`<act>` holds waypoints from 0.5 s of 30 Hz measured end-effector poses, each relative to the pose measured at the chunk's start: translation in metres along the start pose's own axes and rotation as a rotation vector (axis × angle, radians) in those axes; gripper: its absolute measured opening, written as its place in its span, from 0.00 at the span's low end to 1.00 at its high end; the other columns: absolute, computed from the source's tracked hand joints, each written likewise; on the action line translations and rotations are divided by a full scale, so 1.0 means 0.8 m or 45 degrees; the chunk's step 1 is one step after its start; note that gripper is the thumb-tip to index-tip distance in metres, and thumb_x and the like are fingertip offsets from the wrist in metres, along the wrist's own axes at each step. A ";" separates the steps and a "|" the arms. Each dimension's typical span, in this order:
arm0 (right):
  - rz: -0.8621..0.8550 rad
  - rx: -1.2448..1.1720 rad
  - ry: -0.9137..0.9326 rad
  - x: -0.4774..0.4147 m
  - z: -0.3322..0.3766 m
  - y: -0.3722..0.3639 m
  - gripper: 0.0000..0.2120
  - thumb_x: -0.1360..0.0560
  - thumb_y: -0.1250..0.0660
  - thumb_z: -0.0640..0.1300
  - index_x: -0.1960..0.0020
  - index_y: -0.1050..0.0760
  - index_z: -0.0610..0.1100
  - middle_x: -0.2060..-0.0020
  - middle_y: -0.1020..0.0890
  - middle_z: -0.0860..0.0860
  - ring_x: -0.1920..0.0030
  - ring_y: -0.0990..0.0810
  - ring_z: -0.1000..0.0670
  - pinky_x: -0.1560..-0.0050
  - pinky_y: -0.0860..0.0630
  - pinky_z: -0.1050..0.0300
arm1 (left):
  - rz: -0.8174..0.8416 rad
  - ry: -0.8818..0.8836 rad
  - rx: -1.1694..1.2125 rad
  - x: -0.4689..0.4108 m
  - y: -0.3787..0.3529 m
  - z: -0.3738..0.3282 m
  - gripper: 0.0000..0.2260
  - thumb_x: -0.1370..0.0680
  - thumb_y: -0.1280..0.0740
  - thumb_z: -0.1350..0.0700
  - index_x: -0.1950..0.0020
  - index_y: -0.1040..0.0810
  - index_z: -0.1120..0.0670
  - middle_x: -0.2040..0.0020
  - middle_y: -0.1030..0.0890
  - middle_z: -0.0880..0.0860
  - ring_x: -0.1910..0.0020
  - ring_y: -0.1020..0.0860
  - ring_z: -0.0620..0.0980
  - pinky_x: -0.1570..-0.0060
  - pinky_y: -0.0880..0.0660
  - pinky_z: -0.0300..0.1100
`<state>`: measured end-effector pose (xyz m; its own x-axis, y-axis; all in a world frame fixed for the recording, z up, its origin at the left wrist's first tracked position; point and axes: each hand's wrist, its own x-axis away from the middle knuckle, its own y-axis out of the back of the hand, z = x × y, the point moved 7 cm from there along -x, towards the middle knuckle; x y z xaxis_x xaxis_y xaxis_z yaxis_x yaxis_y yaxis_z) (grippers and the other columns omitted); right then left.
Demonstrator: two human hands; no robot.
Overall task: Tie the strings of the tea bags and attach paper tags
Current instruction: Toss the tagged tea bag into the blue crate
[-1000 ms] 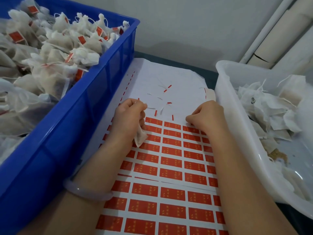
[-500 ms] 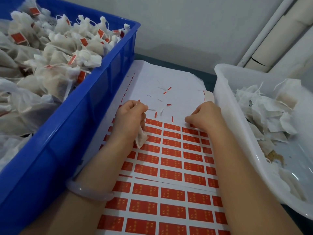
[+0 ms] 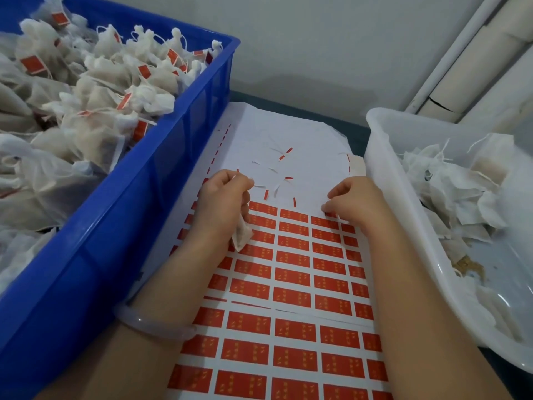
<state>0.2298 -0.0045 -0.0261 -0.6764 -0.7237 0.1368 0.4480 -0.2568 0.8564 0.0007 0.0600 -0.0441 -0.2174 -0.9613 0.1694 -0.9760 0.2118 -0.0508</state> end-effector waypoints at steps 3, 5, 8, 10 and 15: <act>-0.017 -0.081 -0.007 -0.001 -0.006 0.001 0.08 0.28 0.31 0.40 0.60 0.26 0.52 0.63 0.25 0.55 0.63 0.25 0.53 0.69 0.31 0.63 | -0.009 0.001 -0.014 -0.001 -0.001 0.000 0.06 0.22 0.38 0.51 0.58 0.26 0.48 0.68 0.25 0.46 0.69 0.25 0.44 0.71 0.29 0.36; -0.046 -0.154 -0.018 0.000 -0.010 0.002 0.06 0.27 0.33 0.40 0.58 0.24 0.51 0.63 0.24 0.55 0.62 0.24 0.52 0.67 0.29 0.62 | -0.006 0.005 -0.015 -0.001 -0.001 0.001 0.06 0.22 0.38 0.51 0.59 0.26 0.48 0.69 0.25 0.45 0.71 0.26 0.43 0.72 0.29 0.36; -0.115 -0.226 -0.045 0.001 -0.015 0.006 0.02 0.26 0.35 0.42 0.55 0.24 0.48 0.64 0.22 0.53 0.63 0.23 0.52 0.66 0.29 0.61 | 0.011 0.013 0.007 0.000 -0.001 0.001 0.07 0.22 0.38 0.51 0.59 0.26 0.48 0.70 0.25 0.44 0.71 0.25 0.43 0.71 0.29 0.36; -0.172 -0.140 -0.034 0.003 -0.013 0.008 0.05 0.25 0.35 0.48 0.54 0.25 0.47 0.66 0.24 0.54 0.65 0.24 0.53 0.68 0.31 0.63 | 0.016 0.014 0.005 0.000 -0.001 0.000 0.08 0.22 0.38 0.51 0.60 0.27 0.49 0.71 0.24 0.45 0.72 0.25 0.43 0.72 0.29 0.35; -0.129 0.114 0.008 0.016 -0.007 -0.004 0.14 0.29 0.32 0.58 0.51 0.30 0.50 0.63 0.26 0.54 0.65 0.25 0.53 0.66 0.30 0.62 | 0.021 0.028 -0.002 0.000 -0.002 -0.001 0.08 0.22 0.38 0.51 0.61 0.27 0.49 0.73 0.25 0.44 0.73 0.25 0.42 0.74 0.28 0.33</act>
<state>0.2234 -0.0167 -0.0299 -0.7117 -0.7011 0.0447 0.3237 -0.2708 0.9066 0.0025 0.0599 -0.0436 -0.2333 -0.9536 0.1902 -0.9724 0.2275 -0.0521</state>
